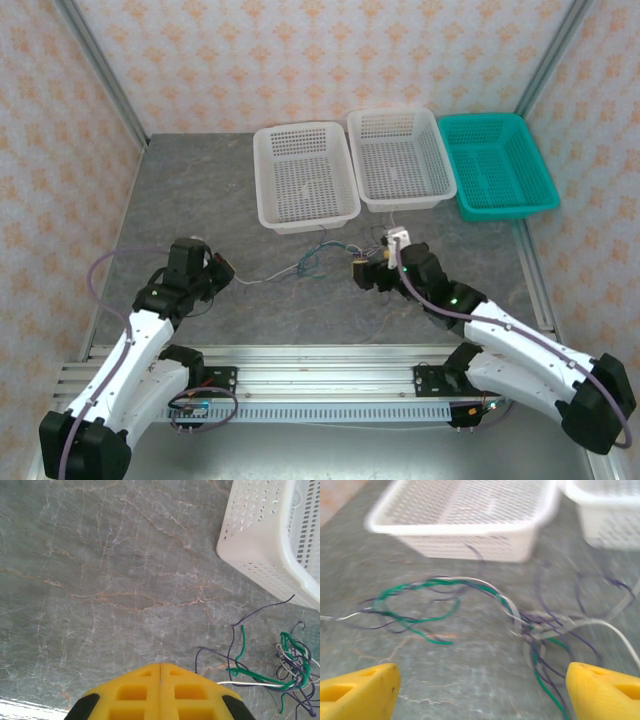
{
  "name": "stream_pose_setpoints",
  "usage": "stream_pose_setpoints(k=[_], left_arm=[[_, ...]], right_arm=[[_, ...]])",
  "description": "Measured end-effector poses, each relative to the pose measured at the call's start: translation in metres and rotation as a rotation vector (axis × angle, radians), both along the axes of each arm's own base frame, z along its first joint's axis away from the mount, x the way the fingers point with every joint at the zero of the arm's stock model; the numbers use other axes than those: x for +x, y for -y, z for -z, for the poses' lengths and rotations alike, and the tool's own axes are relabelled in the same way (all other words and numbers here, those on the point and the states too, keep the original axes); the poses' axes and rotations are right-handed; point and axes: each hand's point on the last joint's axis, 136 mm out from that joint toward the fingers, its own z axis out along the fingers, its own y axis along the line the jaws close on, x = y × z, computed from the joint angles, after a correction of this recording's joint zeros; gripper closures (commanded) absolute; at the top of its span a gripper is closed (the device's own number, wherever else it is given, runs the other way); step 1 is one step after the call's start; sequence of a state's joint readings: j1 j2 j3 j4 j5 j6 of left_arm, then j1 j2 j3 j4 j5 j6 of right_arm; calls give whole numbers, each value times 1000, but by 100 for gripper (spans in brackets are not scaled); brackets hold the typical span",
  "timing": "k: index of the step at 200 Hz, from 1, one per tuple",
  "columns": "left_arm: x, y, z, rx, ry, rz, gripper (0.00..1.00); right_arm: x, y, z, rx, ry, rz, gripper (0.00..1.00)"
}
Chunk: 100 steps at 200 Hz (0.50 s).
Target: Untangle the cables
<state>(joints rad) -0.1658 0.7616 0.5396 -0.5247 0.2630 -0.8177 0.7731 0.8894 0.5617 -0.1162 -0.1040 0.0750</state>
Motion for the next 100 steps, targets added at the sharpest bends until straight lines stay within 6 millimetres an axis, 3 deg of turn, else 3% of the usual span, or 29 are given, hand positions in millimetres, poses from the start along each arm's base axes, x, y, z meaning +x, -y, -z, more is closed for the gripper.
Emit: stream_pose_setpoints(k=[22, 47, 67, 100], left_arm=[[0, -1, 0, 5, 1, -4, 100], [2, 0, -1, 2, 10, -1, 100], [3, 1, -3, 1, 19, 0, 100], [3, 2, -4, 0, 21, 5, 100]], right_arm=[[-4, -41, -13, -89, 119, -174, 19], [5, -72, 1, -60, 87, -192, 28], [10, -100, 21, 49, 10, -153, 34], [-12, -142, 76, 96, -99, -155, 30]])
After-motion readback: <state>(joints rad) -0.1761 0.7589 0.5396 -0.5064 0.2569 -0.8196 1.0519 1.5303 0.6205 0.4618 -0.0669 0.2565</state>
